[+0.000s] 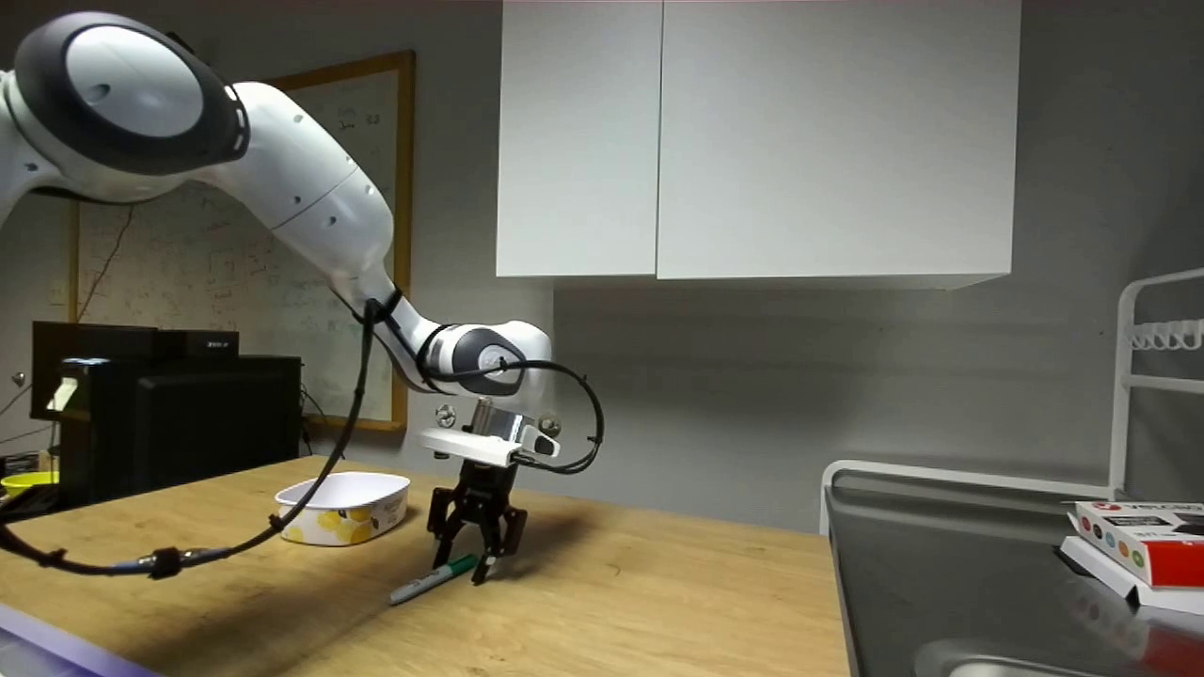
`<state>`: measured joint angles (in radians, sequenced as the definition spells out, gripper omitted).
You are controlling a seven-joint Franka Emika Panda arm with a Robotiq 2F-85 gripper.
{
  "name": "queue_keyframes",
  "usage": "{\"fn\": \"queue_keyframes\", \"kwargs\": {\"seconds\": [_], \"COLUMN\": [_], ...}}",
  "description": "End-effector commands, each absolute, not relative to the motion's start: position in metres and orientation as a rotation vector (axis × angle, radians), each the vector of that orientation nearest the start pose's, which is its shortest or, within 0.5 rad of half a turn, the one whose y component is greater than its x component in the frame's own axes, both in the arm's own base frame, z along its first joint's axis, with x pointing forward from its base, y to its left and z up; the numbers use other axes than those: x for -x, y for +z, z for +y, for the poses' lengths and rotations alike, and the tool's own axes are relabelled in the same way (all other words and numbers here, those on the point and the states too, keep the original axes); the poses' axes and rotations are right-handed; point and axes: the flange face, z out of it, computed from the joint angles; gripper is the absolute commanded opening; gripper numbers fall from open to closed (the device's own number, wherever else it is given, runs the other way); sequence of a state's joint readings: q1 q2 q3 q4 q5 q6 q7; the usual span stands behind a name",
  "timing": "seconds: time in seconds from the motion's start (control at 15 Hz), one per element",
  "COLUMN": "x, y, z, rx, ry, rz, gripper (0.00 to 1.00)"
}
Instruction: Put the pen in the bowl
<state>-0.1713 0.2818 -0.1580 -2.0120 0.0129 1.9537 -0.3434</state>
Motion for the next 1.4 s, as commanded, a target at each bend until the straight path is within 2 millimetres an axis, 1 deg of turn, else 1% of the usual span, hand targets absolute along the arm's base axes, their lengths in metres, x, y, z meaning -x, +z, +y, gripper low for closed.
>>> {"fn": "queue_keyframes", "kwargs": {"seconds": [0.0,0.07,0.13,0.27,0.33,0.4,0.53,0.67,0.8,0.93,1.07,1.2,1.33], "x": [-0.532,-0.533,-0.534,-0.535,-0.534,-0.534,-0.532,-0.530,-0.526,-0.522,-0.517,-0.510,-0.504], "y": [0.296,0.298,0.299,0.301,0.302,0.303,0.309,0.320,0.338,0.364,0.394,0.426,0.456], "z": [-0.181,-0.182,-0.183,-0.183,-0.183,-0.182,-0.179,-0.173,-0.164,-0.152,-0.135,-0.113,-0.087], "rx": [3.027,3.030,3.032,3.035,3.042,3.045,3.064,3.093,3.129,3.149,3.162,3.168,3.155], "ry": [0.508,0.503,0.499,0.495,0.497,0.496,0.485,0.463,0.403,0.288,0.139,-0.028,-0.195], "rz": [-0.029,-0.027,-0.025,-0.019,-0.012,-0.011,-0.003,0.006,0.028,0.092,0.169,0.246,0.317], "gripper": [0.36,0.30,0.20,0.07,0.03,0.06,0.06,0.06,0.06,0.06,0.06,0.06,0.06]}}
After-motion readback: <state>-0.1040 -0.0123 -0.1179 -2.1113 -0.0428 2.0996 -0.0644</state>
